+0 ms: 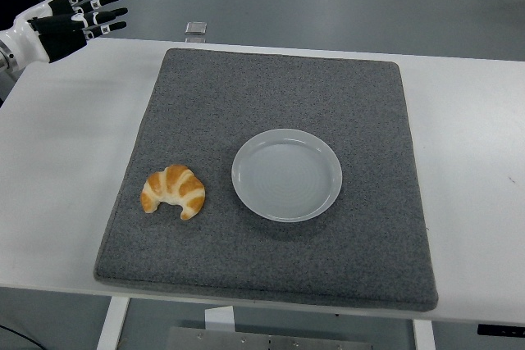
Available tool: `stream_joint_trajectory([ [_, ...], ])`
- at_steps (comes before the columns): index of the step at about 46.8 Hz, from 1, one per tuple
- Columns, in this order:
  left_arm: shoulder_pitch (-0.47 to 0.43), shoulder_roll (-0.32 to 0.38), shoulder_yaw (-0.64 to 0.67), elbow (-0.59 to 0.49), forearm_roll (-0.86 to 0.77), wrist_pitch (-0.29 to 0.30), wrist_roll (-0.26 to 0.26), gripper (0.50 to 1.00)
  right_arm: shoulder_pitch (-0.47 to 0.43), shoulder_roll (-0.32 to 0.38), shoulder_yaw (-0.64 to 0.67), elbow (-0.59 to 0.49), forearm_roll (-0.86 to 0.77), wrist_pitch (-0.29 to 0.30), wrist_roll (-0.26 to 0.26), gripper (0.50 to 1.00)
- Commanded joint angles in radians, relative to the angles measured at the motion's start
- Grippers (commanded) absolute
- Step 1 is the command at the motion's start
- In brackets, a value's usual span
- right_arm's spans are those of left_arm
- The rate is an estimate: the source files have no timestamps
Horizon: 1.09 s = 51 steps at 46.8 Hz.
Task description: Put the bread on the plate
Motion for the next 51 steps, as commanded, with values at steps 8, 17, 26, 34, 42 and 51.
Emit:
stream_joint_trajectory([
  [8, -0.001, 0.119, -0.011, -0.14, 0.184, 0.0, -0.018, 0.996, 0.0, 0.0, 0.0, 0.0, 0.0, 0.0, 0.0, 0.952],
  [17, 0.007, 0.219, -0.043, -0.331, 0.402, 0.0, -0.087, 0.996, 0.0, 0.0, 0.0, 0.0, 0.0, 0.0, 0.0, 0.952],
  [26, 0.007, 0.286, -0.041, -0.444, 0.483, 0.0, -0.113, 0.994, 0.0, 0.0, -0.001, 0.0, 0.0, 0.0, 0.0, 0.952],
  [34, 0.022, 0.325, -0.041, -0.542, 0.561, 0.0, -0.14, 0.994, 0.0, 0.0, -0.001, 0.0, 0.0, 0.0, 0.0, 0.952],
  [42, 0.042, 0.383, -0.041, -0.651, 0.633, 0.0, -0.211, 0.994, 0.0, 0.0, 0.0, 0.0, 0.0, 0.0, 0.0, 0.952],
  [51, 0.087, 0.414, -0.035, -0.749, 0.718, 0.0, -0.252, 0.994, 0.0, 0.0, 0.0, 0.0, 0.0, 0.0, 0.0, 0.952],
])
